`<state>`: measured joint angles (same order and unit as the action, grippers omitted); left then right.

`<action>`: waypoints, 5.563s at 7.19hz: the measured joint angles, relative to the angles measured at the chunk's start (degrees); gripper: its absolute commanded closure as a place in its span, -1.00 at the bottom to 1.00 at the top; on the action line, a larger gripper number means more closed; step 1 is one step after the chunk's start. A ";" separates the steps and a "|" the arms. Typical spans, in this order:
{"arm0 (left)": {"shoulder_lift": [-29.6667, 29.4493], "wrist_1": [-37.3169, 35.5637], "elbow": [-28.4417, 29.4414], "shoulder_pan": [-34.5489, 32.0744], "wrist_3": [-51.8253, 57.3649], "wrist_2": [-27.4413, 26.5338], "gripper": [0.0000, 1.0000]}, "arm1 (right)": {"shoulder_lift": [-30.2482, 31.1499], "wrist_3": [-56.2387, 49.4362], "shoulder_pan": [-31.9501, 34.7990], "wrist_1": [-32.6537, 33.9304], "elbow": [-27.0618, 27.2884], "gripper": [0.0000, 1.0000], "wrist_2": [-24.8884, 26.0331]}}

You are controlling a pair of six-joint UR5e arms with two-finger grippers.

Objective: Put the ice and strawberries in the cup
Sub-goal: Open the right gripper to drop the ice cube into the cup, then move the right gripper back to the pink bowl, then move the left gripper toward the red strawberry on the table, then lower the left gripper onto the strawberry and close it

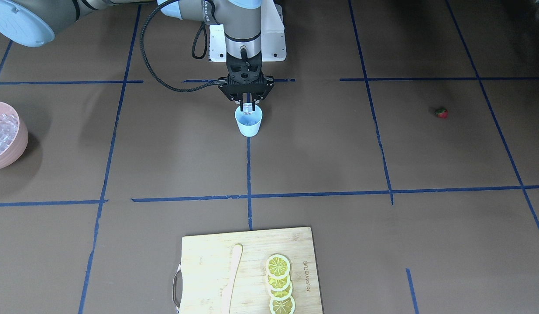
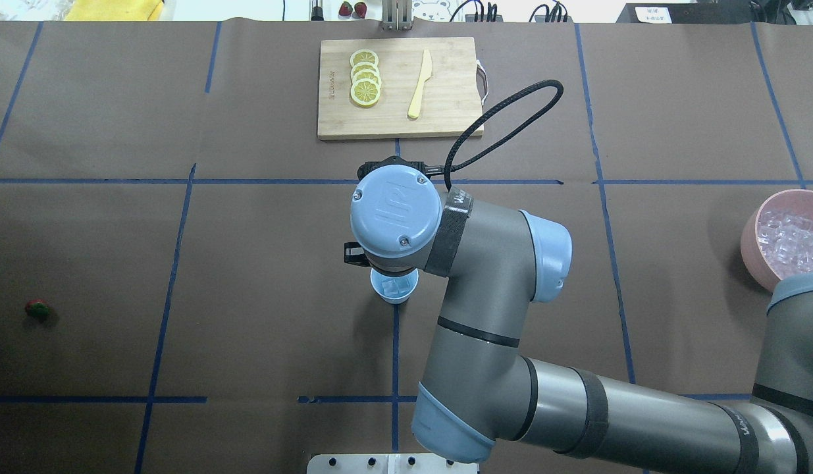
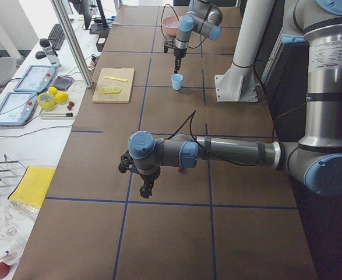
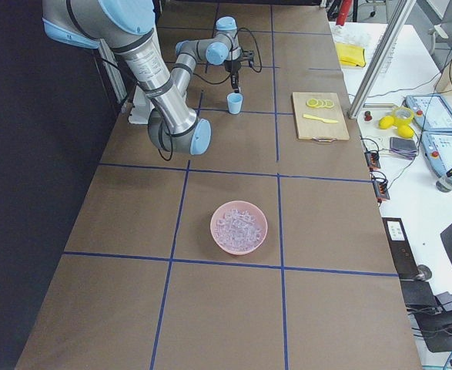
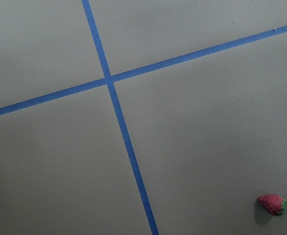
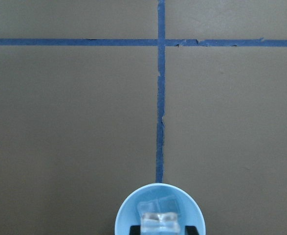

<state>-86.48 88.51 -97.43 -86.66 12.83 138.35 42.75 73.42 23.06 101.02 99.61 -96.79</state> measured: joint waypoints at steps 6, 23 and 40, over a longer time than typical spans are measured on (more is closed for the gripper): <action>0.00 0.00 0.04 0.00 0.00 0.03 -1.00 | 0.41 -0.63 -0.08 0.02 0.74 -0.99 -0.43; -3.34 -0.08 0.38 0.25 -0.17 -0.01 -1.00 | 56.65 -93.53 71.81 -1.37 4.50 -0.98 -36.26; 12.77 47.70 -2.95 33.94 -53.79 -18.47 -0.99 | 57.97 -81.41 73.01 -11.28 2.24 -0.99 -35.92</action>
<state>-73.71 136.21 -100.38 -52.72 -40.96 119.88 100.72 -8.00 96.06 89.74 101.86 -132.71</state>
